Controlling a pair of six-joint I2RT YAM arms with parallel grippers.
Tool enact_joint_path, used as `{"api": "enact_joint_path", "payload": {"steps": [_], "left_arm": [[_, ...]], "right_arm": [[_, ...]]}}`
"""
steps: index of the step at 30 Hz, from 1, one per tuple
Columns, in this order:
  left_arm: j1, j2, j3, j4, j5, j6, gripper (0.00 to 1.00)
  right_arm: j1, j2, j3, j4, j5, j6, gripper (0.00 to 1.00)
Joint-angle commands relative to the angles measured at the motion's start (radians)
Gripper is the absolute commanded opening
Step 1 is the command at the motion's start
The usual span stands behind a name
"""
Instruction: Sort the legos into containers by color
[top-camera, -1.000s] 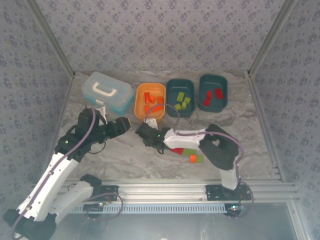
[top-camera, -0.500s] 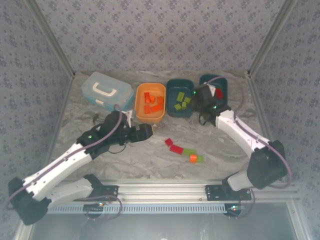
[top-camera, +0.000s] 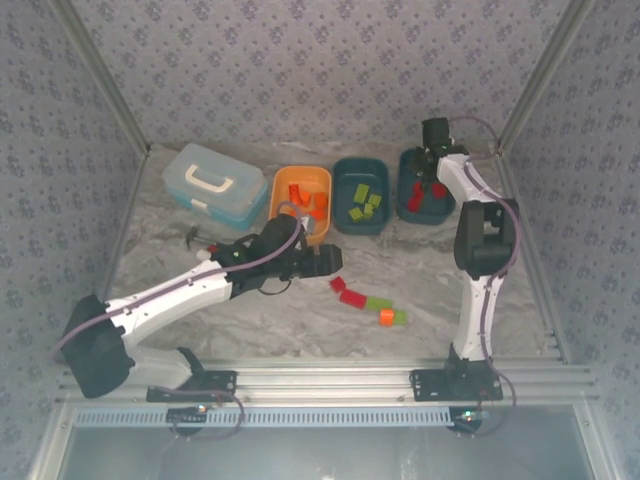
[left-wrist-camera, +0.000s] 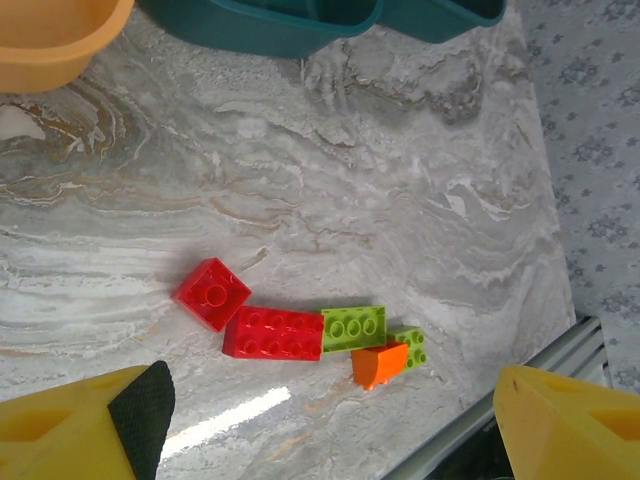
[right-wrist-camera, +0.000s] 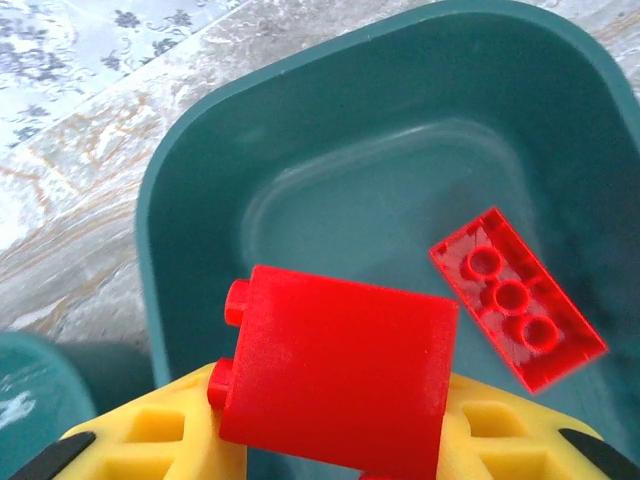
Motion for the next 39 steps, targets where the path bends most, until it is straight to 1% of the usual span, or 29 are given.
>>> {"api": "enact_joint_path", "payload": {"steps": [1,3,7,11,13,14,16,18,20,22,25,28,31,32,34,35,37,39], "left_arm": [[-0.014,0.017,0.048,0.025,-0.015,0.002,0.85],[-0.015,0.031,0.056,0.022,-0.012,0.004,0.85],[-0.024,0.061,0.083,0.009,-0.010,0.016,0.85],[-0.053,0.088,0.115,-0.024,-0.026,0.037,0.84],[-0.069,0.101,0.125,-0.043,-0.037,0.046,0.83],[-0.078,0.109,0.129,-0.051,-0.041,0.051,0.83],[-0.095,0.126,0.138,-0.064,-0.049,0.055,0.82],[-0.116,0.144,0.152,-0.076,-0.059,0.060,0.81],[-0.141,0.164,0.176,-0.099,-0.076,0.067,0.80],[-0.167,0.187,0.206,-0.129,-0.095,0.073,0.80],[-0.203,0.229,0.248,-0.175,-0.117,0.068,0.80],[-0.233,0.286,0.289,-0.204,-0.113,0.042,0.78],[-0.261,0.364,0.353,-0.249,-0.109,-0.006,0.75],[-0.271,0.398,0.383,-0.274,-0.110,-0.028,0.73],[-0.286,0.462,0.436,-0.317,-0.107,-0.071,0.72],[-0.293,0.495,0.462,-0.331,-0.102,-0.090,0.72],[-0.305,0.550,0.501,-0.348,-0.091,-0.118,0.72],[-0.315,0.601,0.534,-0.355,-0.073,-0.142,0.72]], "right_arm": [[-0.010,0.072,0.112,-0.095,-0.040,-0.026,0.39],[-0.011,0.114,0.152,-0.136,-0.040,-0.023,0.40],[-0.022,0.168,0.199,-0.161,-0.043,-0.011,0.44],[-0.042,0.201,0.233,-0.167,-0.081,-0.017,0.45],[-0.044,0.209,0.253,-0.177,-0.091,-0.036,0.50],[-0.042,0.210,0.264,-0.187,-0.092,-0.046,0.55],[-0.038,0.196,0.273,-0.201,-0.085,-0.061,0.61],[-0.028,0.146,0.247,-0.188,-0.068,-0.075,0.65],[-0.017,0.077,0.211,-0.165,-0.058,-0.085,0.68],[-0.004,0.003,0.181,-0.158,-0.042,-0.090,0.68],[0.027,-0.169,0.086,-0.135,-0.020,-0.090,0.68],[0.078,-0.378,-0.069,-0.135,0.009,-0.067,0.67],[0.150,-0.653,-0.318,-0.132,0.048,-0.010,0.65],[0.180,-0.765,-0.419,-0.127,0.061,0.012,0.65],[0.250,-0.966,-0.600,-0.125,0.081,0.044,0.65],[0.301,-1.066,-0.691,-0.137,0.089,0.053,0.65],[0.372,-1.242,-0.819,-0.174,0.072,0.080,0.66],[0.412,-1.387,-0.886,-0.256,0.026,0.122,0.67]]}}
